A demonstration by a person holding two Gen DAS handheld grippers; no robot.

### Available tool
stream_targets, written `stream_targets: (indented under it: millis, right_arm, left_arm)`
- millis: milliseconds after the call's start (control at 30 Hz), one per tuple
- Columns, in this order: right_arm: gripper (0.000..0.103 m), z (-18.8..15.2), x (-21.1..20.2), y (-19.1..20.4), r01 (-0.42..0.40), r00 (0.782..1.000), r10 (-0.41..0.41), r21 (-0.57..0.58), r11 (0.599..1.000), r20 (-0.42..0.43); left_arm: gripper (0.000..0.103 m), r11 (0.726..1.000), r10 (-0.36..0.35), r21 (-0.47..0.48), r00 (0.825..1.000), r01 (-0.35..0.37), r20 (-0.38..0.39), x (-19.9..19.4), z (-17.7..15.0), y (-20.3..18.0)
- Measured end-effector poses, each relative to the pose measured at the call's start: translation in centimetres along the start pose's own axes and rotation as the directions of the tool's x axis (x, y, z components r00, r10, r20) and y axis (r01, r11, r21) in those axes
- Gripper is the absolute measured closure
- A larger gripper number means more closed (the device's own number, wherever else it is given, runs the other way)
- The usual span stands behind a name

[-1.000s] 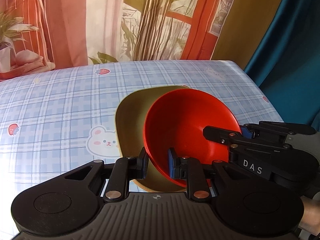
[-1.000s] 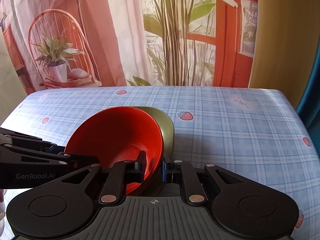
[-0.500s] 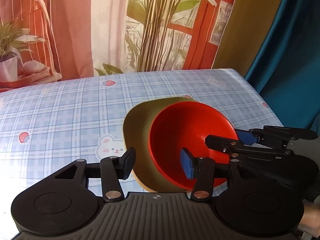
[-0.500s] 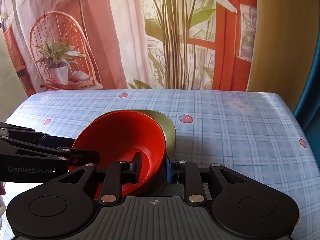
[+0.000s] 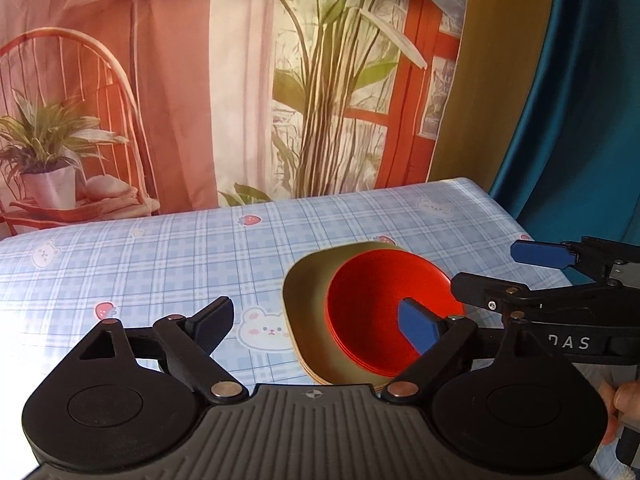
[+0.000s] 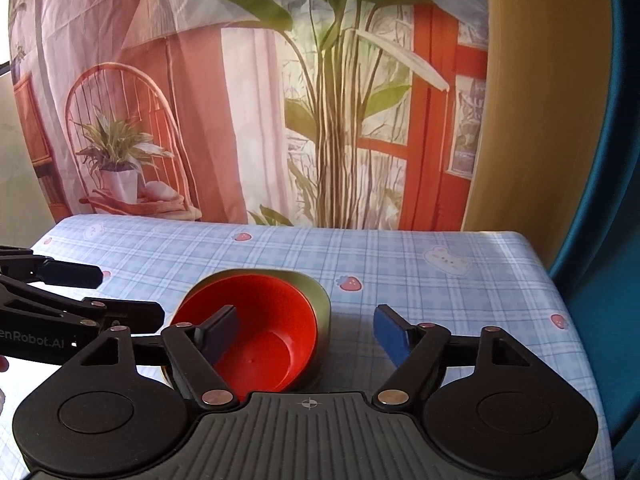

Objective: Organize plates and bowls

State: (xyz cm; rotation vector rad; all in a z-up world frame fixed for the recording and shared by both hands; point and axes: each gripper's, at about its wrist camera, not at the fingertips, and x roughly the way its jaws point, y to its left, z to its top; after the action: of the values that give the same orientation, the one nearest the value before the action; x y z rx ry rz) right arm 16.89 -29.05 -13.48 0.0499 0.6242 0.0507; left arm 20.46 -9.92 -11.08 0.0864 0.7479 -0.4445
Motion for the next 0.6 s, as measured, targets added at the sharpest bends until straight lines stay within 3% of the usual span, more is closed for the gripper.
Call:
stream_targets:
  millis: [167, 600]
  right_arm:
    - [0.001, 0.7, -2.5, 0.3, 0.006, 0.999, -0.006, -0.004, 1.000, 0.053]
    - [0.000, 1.5, -8.0, 2.1, 0.039, 0.988, -0.037, -0.007, 0.999, 0.149]
  left_arm:
    - [0.003, 0.999, 0.046, -0.003, 0.997, -0.046, 0.061, -2.8, 0.2, 0.9]
    - [0.000, 0.977, 0.211, -0.016, 0.962, -0.211, 0.172, -10.8, -0.5, 2.6]
